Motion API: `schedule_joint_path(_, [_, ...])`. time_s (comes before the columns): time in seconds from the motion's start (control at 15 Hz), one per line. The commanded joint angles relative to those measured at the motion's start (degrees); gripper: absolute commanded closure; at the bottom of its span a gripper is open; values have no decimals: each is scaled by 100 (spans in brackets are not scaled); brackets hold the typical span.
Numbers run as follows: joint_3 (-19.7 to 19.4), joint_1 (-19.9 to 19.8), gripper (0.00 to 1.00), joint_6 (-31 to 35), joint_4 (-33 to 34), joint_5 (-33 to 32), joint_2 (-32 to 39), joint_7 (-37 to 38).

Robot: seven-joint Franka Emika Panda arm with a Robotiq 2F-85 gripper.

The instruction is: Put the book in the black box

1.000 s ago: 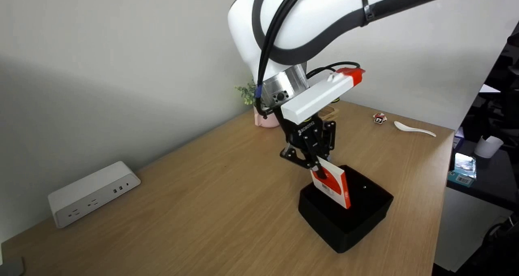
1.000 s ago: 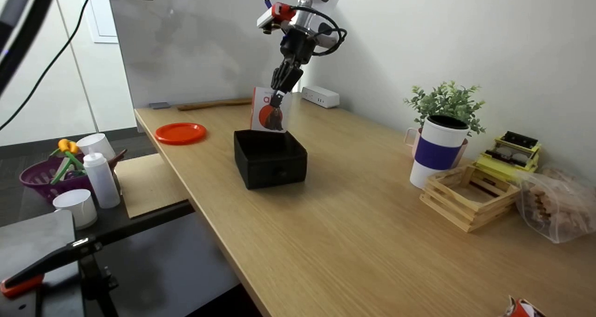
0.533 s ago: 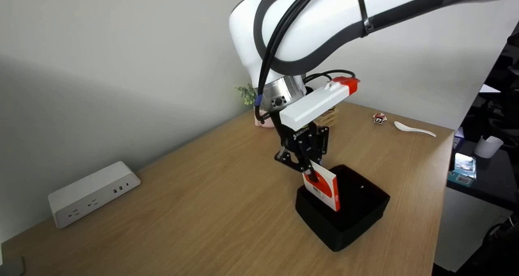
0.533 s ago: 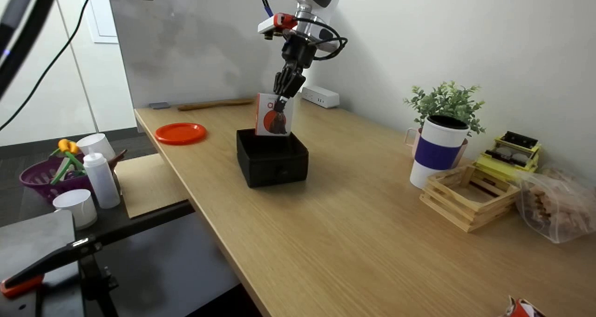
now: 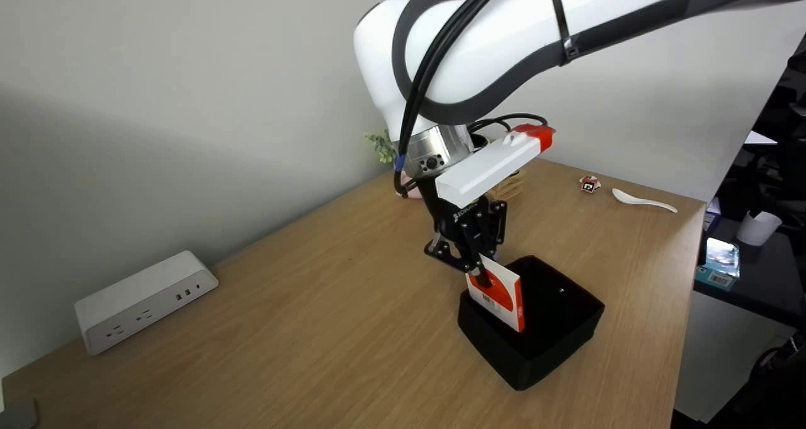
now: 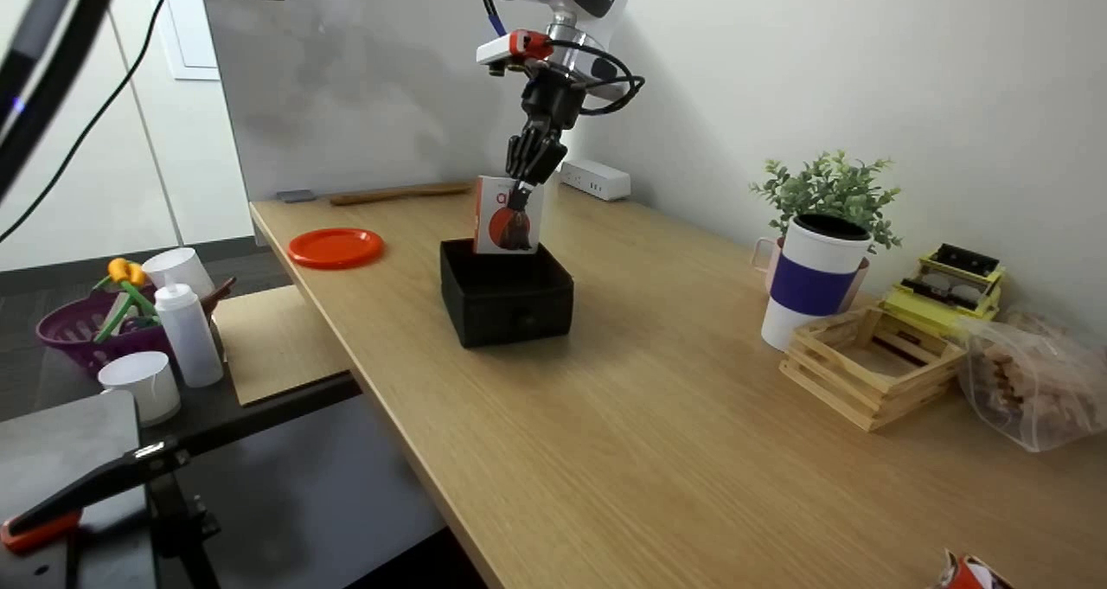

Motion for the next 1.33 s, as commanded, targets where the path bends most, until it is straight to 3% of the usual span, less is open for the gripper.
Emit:
schedule_joint_path(0.0, [-38, 12, 96, 253, -25, 75, 40, -288])
schedule_joint_path(0.67, [1, -60, 96, 301, 290, 301, 443, -527])
schedule_joint_path(0.73, [2, -59, 91, 294, 294, 317, 455, -525])
schedule_joint_path(0.87, [1, -58, 60, 287, 322, 333, 474, -521])
schedule_joint_path(1.27, [-3, -54, 19, 304, 373, 366, 488, -501])
